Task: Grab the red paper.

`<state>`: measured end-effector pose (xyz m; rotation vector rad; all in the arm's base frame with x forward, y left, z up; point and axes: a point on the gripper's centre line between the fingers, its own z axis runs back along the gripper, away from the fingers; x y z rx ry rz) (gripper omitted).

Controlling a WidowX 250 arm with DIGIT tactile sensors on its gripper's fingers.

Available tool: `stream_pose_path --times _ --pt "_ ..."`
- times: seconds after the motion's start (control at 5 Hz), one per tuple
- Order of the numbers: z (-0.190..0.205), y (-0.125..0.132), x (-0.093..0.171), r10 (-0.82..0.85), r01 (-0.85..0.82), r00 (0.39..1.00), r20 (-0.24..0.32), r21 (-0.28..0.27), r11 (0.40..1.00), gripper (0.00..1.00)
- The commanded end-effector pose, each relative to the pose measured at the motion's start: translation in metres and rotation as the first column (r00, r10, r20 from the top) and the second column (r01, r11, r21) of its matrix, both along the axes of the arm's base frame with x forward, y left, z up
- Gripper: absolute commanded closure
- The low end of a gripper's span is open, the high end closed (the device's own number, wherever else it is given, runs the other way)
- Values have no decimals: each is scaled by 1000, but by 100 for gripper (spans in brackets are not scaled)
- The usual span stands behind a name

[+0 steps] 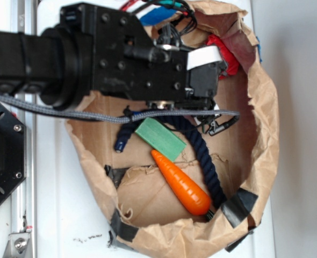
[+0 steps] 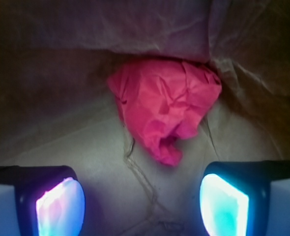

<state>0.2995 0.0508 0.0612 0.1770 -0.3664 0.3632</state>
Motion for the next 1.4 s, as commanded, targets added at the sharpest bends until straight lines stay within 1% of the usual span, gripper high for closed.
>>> stream_pose_path --times 0.0,0.2,0.4,0.6,0.8,1.0,1.2 --pt "15 0 3 -1 0 998 58 13 1000 0" --pt "13 -2 4 -3 3 999 54 9 1000 0" --pt "12 -2 5 1 -2 999 48 17 1000 0" --pt "9 0 8 4 -6 999 50 39 999 0" --pt "9 -5 9 -3 1 998 59 42 999 0" --pt "5 -5 8 -1 -2 999 52 45 999 0" --pt "-2 -22 6 -13 11 999 47 44 999 0"
